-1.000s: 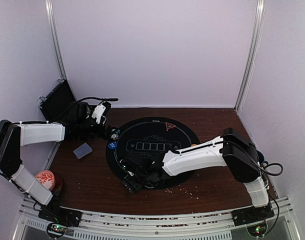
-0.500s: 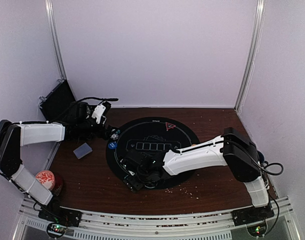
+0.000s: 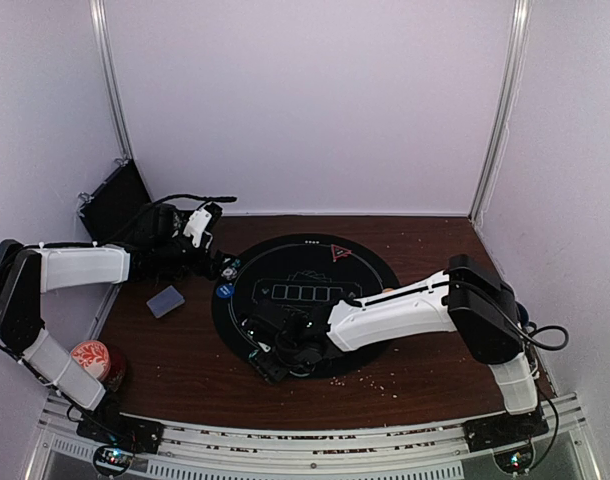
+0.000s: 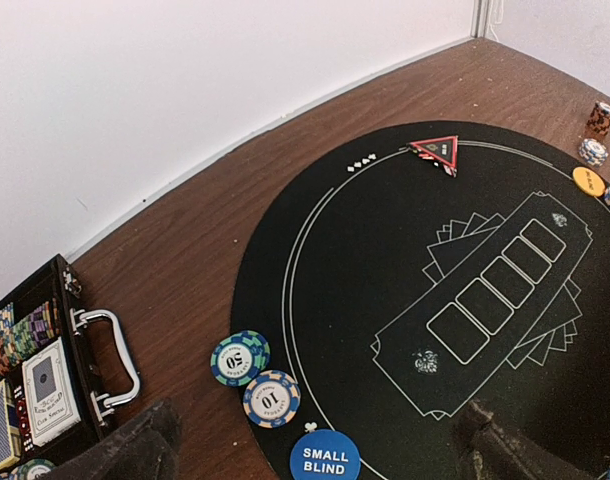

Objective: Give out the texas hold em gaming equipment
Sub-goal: Adjust the poker chips pile in the dealer area.

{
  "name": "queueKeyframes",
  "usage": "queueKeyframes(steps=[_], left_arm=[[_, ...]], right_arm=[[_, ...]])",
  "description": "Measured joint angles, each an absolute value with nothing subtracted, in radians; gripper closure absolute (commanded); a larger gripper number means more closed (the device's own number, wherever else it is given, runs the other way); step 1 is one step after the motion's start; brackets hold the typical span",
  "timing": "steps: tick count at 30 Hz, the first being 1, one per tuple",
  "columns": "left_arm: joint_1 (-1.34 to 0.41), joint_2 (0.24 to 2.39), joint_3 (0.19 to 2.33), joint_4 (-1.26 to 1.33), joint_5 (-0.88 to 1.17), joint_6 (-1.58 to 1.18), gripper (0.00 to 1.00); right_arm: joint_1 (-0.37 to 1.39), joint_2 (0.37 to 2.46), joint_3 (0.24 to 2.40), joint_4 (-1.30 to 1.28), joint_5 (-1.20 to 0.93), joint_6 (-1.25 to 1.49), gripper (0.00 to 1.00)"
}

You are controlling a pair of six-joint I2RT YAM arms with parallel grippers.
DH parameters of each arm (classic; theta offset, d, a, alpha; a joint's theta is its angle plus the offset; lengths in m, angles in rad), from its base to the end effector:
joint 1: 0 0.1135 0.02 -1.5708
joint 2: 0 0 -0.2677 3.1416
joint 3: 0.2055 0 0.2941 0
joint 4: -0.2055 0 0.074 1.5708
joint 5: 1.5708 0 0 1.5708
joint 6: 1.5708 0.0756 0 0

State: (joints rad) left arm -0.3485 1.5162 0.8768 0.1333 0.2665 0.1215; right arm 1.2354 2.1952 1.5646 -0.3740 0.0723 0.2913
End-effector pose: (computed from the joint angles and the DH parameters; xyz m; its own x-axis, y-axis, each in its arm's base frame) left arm 0.3699 -0.1556 0.1859 -0.3861 0.2647 -0.8837 0.5971 0.8019 -0.0207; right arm 0.1778 0.4935 0.0833 -0.5329 -0.6586 -0.5313 -0.8101 0.5784 0.0957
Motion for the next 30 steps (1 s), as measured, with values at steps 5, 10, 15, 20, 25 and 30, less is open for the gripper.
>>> queueKeyframes(steps=[5,10,15,20,25,30], left_arm=[[-0.348,1.517,0.877,0.133,0.266,0.121,0.02],[-0.348,1.517,0.877,0.133,0.266,0.121,0.02],[-0.348,1.517,0.877,0.133,0.266,0.121,0.02],[-0.348,1.517,0.877,0.133,0.266,0.121,0.02],[-0.348,1.517,0.877,0.133,0.266,0.121,0.02],[-0.348,1.517,0.877,0.133,0.266,0.121,0.02]], right_arm=[[1.241,2.193,1.565,-0.379,0.076,0.290,0.38],[1.251,2.190,1.565,-0.391,0.077,0.291,0.33],[1.258,2.186,1.565,-0.402,0.076,0.292,0.17],[1.264,2.177,1.565,-0.425,0.083,0.290,0.00],[1.265,2.114,1.558,-0.467,0.119,0.288,0.00],[1.253,1.936,1.506,-0.490,0.228,0.314,0.00]])
